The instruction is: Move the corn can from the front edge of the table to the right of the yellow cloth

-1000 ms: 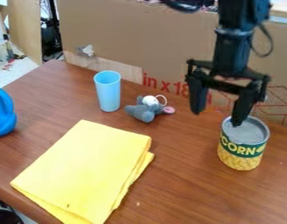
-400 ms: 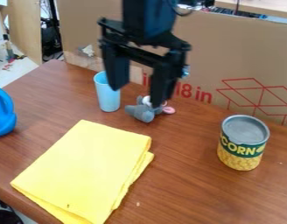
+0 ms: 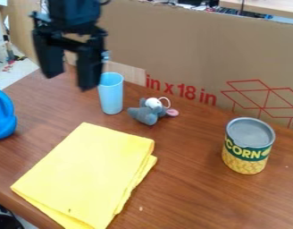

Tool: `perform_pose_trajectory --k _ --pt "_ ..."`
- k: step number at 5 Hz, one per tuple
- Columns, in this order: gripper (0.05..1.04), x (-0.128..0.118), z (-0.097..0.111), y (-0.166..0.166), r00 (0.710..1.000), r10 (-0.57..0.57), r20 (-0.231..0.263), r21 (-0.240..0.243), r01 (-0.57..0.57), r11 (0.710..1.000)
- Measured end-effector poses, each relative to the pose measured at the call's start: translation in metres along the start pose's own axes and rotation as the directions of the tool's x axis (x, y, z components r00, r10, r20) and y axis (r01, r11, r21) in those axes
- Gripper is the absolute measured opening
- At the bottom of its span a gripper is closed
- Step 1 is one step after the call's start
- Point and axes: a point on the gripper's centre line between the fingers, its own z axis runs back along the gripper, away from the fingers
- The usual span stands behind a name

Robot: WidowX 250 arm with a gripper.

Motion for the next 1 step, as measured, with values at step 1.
perform_pose_trajectory --k 1 --pt "1.001 0.0091 -0.0013 0.0245 1.000 0.021 0.001 0.040 -0.021 0.999"
